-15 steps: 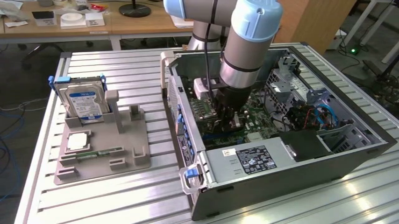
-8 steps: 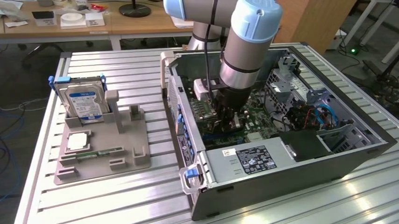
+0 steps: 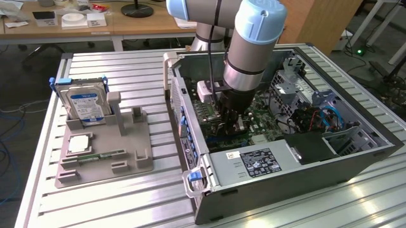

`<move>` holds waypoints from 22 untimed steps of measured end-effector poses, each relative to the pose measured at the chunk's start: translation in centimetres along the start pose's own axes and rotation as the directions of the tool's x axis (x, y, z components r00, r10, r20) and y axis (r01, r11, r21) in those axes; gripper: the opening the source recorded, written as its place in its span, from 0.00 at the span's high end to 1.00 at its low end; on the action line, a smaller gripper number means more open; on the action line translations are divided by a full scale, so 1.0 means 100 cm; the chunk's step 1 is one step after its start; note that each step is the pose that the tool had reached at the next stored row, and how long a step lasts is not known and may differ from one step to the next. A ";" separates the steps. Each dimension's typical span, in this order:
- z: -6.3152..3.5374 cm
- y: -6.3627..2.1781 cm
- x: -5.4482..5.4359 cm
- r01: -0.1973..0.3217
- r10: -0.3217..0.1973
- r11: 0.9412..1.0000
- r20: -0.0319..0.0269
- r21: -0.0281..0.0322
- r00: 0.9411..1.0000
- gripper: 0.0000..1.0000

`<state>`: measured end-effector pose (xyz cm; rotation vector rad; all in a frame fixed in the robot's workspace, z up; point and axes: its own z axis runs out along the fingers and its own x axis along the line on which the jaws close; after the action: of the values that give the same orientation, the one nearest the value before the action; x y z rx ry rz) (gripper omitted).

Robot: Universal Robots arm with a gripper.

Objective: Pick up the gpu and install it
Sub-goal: 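Insert the gpu into the slot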

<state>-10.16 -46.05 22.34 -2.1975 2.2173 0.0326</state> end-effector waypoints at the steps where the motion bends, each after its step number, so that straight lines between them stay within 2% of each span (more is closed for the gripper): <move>1: 0.0000 0.0000 0.000 0.000 0.000 1.000 0.000 0.000 1.000 0.73; 22: -0.0036 0.0000 0.000 0.000 0.000 1.000 0.000 0.000 1.000 0.73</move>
<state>-10.17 -46.05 22.70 -2.1974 2.2172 0.0328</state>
